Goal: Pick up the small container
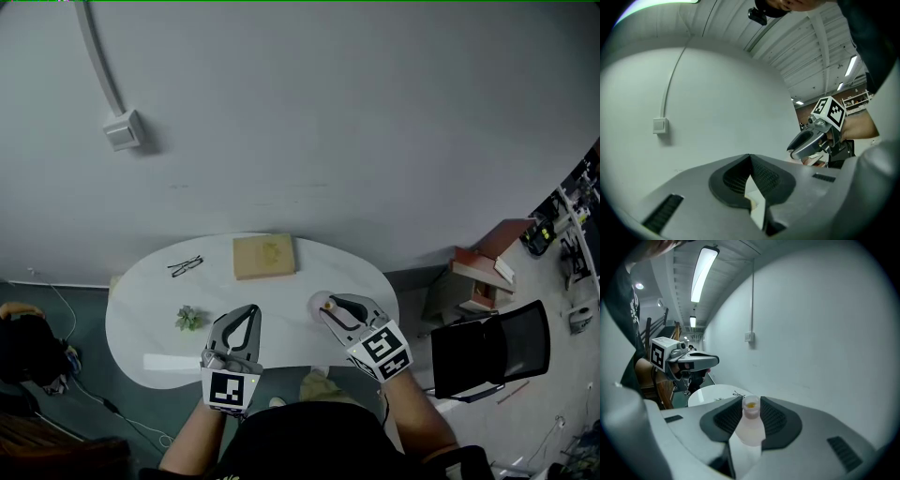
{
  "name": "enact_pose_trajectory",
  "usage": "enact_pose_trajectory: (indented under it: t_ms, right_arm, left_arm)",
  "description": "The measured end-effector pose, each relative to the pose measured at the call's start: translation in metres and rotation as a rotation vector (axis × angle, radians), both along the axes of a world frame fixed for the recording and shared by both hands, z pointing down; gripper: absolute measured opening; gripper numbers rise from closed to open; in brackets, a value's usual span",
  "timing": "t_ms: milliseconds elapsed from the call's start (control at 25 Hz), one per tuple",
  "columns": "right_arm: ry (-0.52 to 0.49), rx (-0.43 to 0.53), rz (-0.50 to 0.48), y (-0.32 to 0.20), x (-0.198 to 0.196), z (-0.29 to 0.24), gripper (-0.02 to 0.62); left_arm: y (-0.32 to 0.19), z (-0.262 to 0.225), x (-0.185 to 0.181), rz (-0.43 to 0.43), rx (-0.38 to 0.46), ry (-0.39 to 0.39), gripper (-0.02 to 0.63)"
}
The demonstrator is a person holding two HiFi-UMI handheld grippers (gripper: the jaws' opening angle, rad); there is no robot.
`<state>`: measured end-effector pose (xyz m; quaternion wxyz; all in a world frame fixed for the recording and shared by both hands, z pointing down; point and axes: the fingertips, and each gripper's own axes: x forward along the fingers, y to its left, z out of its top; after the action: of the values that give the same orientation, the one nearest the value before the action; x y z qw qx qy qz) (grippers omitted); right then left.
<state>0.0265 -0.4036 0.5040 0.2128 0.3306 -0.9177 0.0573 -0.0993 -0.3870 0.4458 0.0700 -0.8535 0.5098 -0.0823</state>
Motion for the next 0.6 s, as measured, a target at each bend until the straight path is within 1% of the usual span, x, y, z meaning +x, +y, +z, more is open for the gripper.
enact_pose_trajectory:
  t_ms: [160, 280, 400, 520, 600]
  right_arm:
    - [-0.019, 0.025, -0.001, 0.002, -0.002, -0.017, 0.132]
    - [-0.018, 0.038, -0.001, 0.004, -0.003, -0.023, 0.132]
    - [-0.017, 0.040, 0.000, 0.005, -0.004, -0.025, 0.132]
    - [-0.013, 0.039, 0.003, 0.005, -0.005, -0.023, 0.132]
    - [-0.012, 0.039, 0.006, 0.005, -0.006, -0.022, 0.133]
  left_arm:
    - [0.000, -0.009, -0.006, -0.004, 0.012, 0.003, 0.005]
    - [0.002, -0.009, -0.010, -0.007, 0.006, -0.001, 0.005]
    - [0.004, -0.005, -0.012, -0.008, -0.012, -0.010, 0.005]
    - [0.003, -0.009, -0.013, -0.009, 0.005, 0.012, 0.005]
    - [0.003, -0.008, -0.016, -0.009, 0.001, -0.001, 0.005]
